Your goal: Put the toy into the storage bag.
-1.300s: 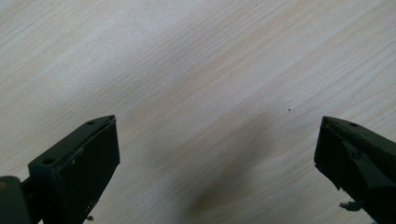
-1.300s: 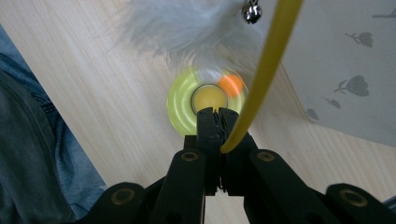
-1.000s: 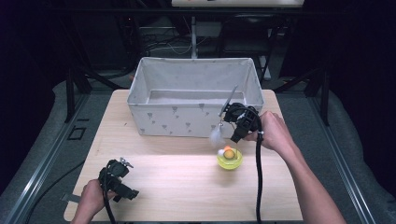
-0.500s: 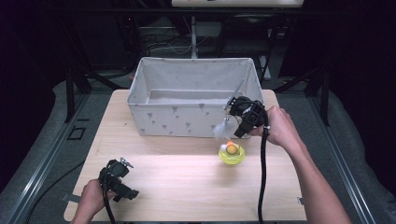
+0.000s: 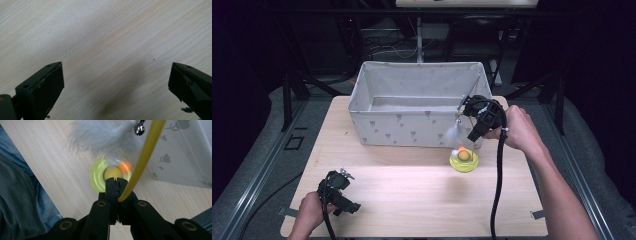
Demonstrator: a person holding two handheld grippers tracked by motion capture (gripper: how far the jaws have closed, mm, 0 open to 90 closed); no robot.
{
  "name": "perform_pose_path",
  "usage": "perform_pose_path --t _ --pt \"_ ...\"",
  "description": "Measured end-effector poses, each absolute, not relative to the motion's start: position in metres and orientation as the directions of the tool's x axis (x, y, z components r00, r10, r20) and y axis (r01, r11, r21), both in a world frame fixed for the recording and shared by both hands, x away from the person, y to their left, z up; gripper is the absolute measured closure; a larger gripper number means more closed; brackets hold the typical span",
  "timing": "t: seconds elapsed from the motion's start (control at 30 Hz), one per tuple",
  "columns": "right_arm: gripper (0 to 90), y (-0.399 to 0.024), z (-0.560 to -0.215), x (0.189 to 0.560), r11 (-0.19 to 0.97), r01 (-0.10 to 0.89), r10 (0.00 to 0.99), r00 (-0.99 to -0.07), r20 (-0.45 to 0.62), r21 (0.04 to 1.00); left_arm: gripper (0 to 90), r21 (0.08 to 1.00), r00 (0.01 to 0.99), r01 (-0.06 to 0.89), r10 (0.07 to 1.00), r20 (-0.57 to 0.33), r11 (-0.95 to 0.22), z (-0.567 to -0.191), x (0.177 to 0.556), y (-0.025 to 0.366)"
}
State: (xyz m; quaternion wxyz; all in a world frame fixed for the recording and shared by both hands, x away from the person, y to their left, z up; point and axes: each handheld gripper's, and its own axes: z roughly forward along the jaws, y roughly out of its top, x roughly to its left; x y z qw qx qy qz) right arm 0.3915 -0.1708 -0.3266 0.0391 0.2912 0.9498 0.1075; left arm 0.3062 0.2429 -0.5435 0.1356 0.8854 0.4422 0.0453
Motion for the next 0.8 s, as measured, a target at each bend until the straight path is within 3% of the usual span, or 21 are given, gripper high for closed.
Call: perform_pose_path --t 0.8 --pt "88.3 -0.183 -0.305 0.391 0.794 0.554 0.576 -0.818 -0.017 0.252 0.3 0.272 0.610 0.768 0.792 -0.033 -0.580 -0.544 0.306 0.242"
